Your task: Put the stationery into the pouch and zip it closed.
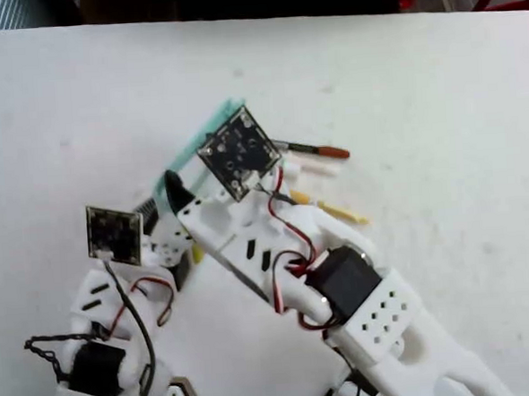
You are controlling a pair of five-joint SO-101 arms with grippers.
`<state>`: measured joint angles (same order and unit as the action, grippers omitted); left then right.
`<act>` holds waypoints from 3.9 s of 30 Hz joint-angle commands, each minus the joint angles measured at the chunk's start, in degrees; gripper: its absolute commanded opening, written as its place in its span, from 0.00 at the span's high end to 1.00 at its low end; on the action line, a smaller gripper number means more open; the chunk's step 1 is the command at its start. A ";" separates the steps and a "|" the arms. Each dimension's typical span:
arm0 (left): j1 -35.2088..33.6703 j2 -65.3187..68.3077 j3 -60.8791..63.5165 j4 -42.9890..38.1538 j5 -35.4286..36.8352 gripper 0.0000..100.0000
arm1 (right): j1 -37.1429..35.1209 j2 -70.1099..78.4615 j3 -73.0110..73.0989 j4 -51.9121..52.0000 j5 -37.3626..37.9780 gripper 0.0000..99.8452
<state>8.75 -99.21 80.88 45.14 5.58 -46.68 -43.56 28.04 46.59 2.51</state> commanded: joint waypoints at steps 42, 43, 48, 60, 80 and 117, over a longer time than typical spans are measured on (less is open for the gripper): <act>-5.41 -0.31 -0.18 -2.55 0.44 0.83 | 33.45 26.77 -17.05 24.84 29.19 0.80; -5.41 -0.22 -0.18 -2.55 0.44 0.83 | 33.98 31.69 -18.02 25.10 29.63 0.82; -5.41 -0.22 -0.09 -2.37 0.44 0.83 | 32.31 49.54 -25.93 27.47 29.63 0.80; -5.41 -0.22 1.14 -3.60 0.44 0.83 | 29.58 65.27 -31.12 29.93 45.45 0.83; -5.32 -0.22 1.14 -3.43 0.26 0.83 | 33.63 62.55 -31.21 26.42 45.71 0.98; -5.32 -0.22 1.14 -3.25 0.26 0.83 | 3.65 -25.10 3.60 -6.90 23.03 0.98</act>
<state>3.74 -99.74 82.37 43.38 5.58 -39.47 -68.26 34.81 45.98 26.24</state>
